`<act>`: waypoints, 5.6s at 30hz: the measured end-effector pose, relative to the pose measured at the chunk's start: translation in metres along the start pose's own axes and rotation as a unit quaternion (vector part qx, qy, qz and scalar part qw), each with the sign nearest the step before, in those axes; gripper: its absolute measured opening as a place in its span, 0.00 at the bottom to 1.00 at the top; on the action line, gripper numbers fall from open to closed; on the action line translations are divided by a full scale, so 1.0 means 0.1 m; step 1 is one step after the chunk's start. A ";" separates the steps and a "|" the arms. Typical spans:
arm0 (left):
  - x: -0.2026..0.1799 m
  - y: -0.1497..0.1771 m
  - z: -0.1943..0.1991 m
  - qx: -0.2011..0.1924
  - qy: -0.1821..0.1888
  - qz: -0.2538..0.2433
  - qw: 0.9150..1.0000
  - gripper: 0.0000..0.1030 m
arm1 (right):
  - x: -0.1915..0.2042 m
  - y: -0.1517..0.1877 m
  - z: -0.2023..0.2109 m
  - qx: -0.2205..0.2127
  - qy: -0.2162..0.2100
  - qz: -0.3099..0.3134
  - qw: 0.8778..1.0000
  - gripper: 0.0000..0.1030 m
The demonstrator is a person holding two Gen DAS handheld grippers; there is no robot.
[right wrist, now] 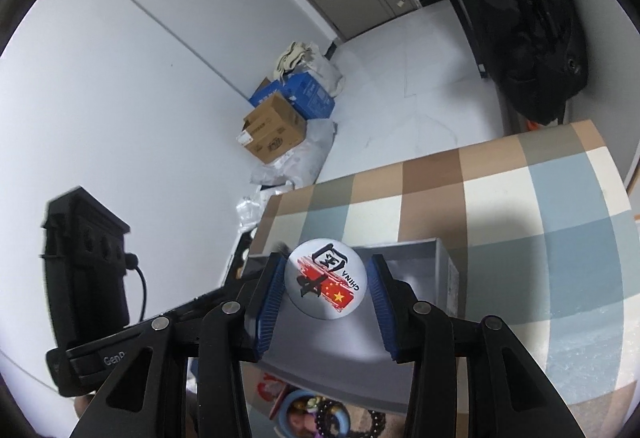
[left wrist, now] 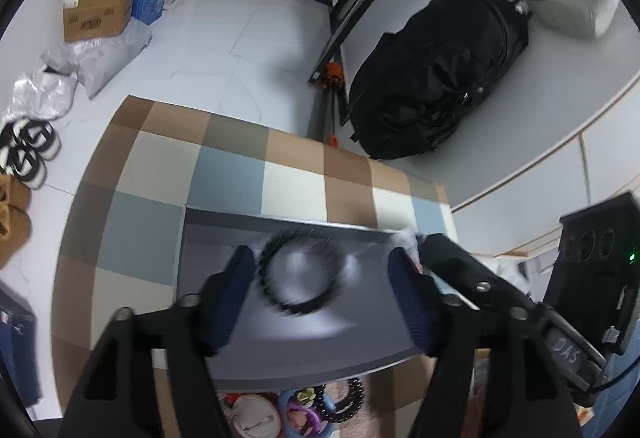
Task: Organize jewelry
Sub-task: 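Carry the hair tie and badge into the box and open both grippers, then grasp the red-and-white toy piece with the left gripper, then carry the red piece toward the box with the left while the right grasps another black hair tie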
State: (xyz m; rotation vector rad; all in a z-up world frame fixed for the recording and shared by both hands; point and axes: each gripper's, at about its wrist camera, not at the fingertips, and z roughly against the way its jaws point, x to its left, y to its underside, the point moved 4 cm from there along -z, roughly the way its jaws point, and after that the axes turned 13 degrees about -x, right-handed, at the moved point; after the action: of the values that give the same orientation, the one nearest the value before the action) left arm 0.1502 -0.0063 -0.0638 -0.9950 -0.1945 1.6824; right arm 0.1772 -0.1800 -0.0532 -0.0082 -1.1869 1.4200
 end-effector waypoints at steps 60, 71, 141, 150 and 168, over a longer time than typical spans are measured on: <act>0.84 0.75 0.50 0.028 -0.049 0.132 0.990 0.75 | 0.29 0.59 0.73 -0.055 0.052 0.130 0.989 1.00; 0.81 0.77 0.41 0.038 -0.025 0.154 0.987 0.58 | 0.25 0.57 0.77 -0.055 0.053 0.113 0.991 1.00; 0.54 0.53 0.76 0.025 0.046 0.146 0.988 0.14 | 0.42 1.28 0.27 0.138 0.063 0.299 0.942 0.41; 0.57 0.54 0.74 0.025 0.041 0.153 0.987 0.14 | 0.49 1.37 0.12 0.155 0.053 0.350 0.923 0.12; 0.54 0.55 0.77 0.018 0.039 0.147 0.988 0.14 | 0.37 1.11 0.29 0.139 0.026 0.247 0.959 0.00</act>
State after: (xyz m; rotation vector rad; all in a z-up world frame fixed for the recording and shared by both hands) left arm 0.0560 0.0468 -0.0746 -1.1014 0.0384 1.9014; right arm 0.0677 -0.1431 -0.0873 -0.1554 -0.9676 2.0066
